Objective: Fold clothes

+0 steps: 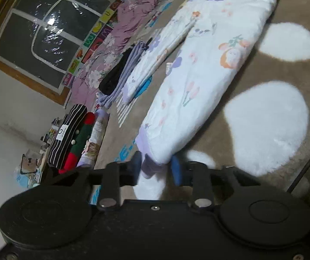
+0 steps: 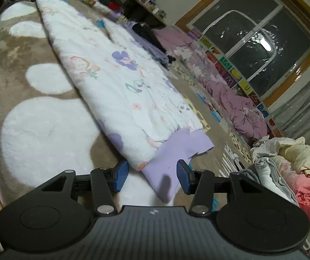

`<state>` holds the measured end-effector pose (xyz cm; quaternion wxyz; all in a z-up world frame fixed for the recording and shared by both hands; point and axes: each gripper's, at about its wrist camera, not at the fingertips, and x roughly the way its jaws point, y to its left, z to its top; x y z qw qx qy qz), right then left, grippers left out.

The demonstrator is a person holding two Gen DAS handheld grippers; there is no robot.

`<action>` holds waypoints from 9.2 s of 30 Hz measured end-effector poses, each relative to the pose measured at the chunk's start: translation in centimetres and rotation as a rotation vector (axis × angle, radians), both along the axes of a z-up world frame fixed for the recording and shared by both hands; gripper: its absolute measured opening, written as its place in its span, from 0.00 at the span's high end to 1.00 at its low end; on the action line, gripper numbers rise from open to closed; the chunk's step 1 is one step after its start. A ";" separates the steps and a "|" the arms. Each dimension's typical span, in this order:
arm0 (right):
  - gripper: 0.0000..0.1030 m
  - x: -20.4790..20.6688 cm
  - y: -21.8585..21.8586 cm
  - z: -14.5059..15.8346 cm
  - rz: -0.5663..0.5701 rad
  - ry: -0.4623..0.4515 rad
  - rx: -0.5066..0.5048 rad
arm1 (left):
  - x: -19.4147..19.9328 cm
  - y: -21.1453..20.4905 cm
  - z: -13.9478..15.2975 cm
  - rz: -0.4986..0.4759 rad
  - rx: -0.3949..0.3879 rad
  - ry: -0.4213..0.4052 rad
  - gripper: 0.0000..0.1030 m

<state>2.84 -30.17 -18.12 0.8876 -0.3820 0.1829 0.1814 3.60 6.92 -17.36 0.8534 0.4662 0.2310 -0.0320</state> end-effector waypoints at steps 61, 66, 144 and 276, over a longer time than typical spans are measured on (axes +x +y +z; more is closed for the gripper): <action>0.89 23.3 -7.9 2.5 -0.243 0.254 0.756 | 30.3 0.1 5.9 0.183 -0.497 0.153 0.89; 0.89 23.4 -8.1 2.3 -0.246 0.265 0.772 | 31.4 0.7 5.5 0.214 -0.536 0.209 0.90; 0.55 17.9 -16.3 4.6 -0.511 0.056 0.984 | 21.4 -10.6 7.3 0.054 -0.978 0.108 0.55; 0.49 20.4 -18.3 2.1 -0.125 0.280 1.526 | 10.0 -34.3 5.2 -0.430 -0.296 -0.063 0.41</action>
